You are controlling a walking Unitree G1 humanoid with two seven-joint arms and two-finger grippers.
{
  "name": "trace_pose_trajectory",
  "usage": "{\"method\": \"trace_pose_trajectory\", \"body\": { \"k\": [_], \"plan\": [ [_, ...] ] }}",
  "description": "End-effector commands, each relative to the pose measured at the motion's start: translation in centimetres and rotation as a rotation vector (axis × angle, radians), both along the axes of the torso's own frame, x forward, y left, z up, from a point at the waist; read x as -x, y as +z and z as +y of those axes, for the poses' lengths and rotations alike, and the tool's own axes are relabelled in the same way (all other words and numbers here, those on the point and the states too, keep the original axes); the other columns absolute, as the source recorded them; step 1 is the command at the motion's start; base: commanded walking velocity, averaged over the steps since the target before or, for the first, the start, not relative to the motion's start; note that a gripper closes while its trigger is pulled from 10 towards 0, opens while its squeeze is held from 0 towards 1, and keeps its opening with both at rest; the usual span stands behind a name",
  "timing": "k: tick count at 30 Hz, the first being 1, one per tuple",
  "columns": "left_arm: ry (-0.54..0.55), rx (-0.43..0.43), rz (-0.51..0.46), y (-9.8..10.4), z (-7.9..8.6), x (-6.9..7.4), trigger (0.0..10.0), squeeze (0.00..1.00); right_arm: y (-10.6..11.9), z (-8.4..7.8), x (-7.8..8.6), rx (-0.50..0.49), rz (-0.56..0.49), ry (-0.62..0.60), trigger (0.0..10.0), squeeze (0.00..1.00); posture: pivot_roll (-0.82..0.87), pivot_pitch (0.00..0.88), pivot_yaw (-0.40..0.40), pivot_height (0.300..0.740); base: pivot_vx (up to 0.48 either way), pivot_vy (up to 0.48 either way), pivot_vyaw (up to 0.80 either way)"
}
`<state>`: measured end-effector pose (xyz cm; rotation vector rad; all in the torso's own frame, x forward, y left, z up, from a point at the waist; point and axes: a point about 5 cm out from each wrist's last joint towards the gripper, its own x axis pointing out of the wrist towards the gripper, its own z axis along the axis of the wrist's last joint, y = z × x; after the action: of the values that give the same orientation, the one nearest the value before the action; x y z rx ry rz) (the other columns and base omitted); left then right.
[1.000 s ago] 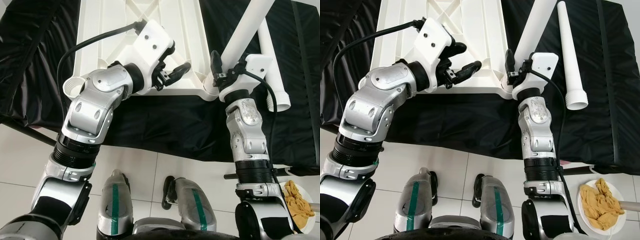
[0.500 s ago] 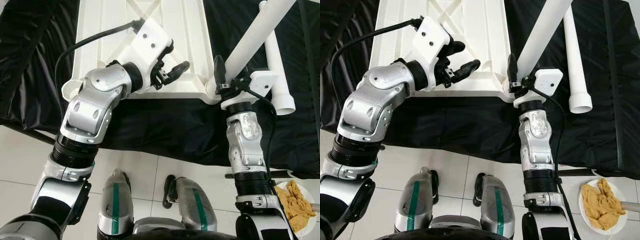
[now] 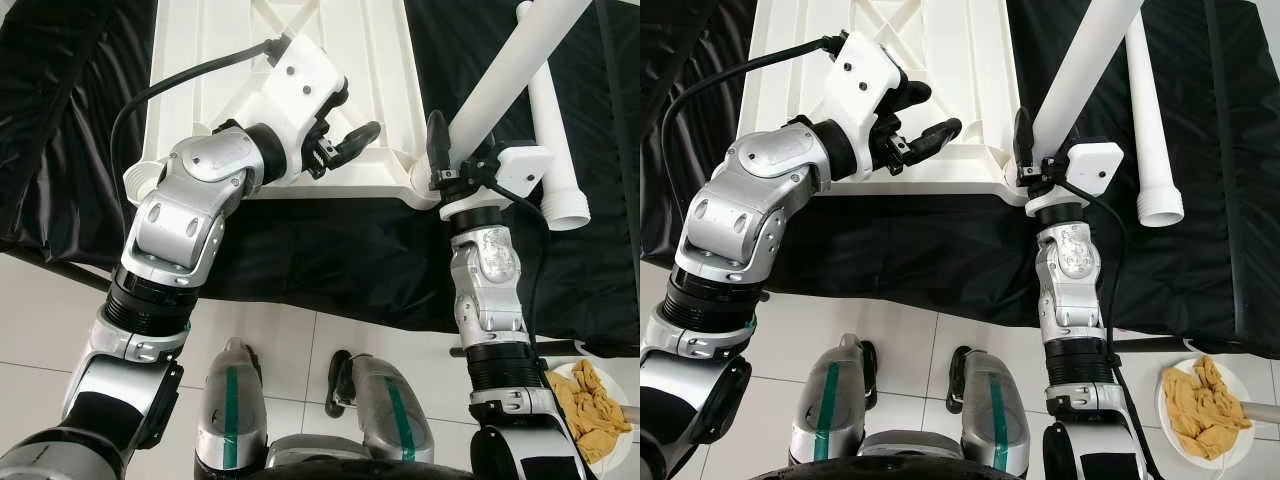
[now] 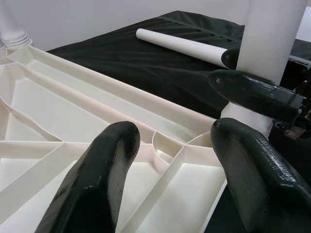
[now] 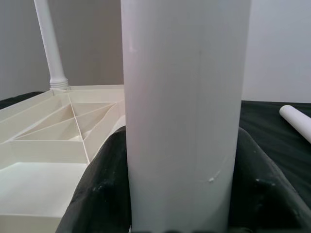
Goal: Building children table
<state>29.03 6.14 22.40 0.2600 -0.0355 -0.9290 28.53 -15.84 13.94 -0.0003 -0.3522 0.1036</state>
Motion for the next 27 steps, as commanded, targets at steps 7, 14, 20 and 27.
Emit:
{"method": "trace_pose_trajectory", "body": {
  "k": [7, 14, 20, 27],
  "plan": [
    [0.026, 0.009, -0.026, 0.7, 0.0, 0.0, 10.0, 0.0, -5.2, -2.6, 0.4, 0.055, 0.258, -0.197, 10.0, 0.0, 0.11, 0.114, -0.029, 0.74, 0.0, 0.0, 0.0],
    [0.024, 0.011, -0.026, 0.7, -0.1, 0.1, 10.0, 0.0, -5.5, -3.5, 0.3, 0.044, 0.267, -0.289, 10.0, 0.0, 0.11, 0.114, -0.03, 0.74, 0.0, 0.0, 0.0],
    [0.025, 0.009, -0.027, 0.7, -0.1, 0.1, 10.0, 0.0, -6.1, -4.2, 0.6, 0.021, 0.26, -0.375, 10.0, 0.0, 0.11, 0.114, -0.029, 0.74, 0.0, 0.0, 0.0],
    [0.02, 0.008, -0.029, 0.8, -0.1, 0.1, 10.0, 0.0, -6.4, -5.1, 1.0, -0.019, 0.225, -0.477, 10.0, 0.0, 0.11, 0.115, -0.025, 0.74, 0.0, 0.0, 0.0]
  ]
}}
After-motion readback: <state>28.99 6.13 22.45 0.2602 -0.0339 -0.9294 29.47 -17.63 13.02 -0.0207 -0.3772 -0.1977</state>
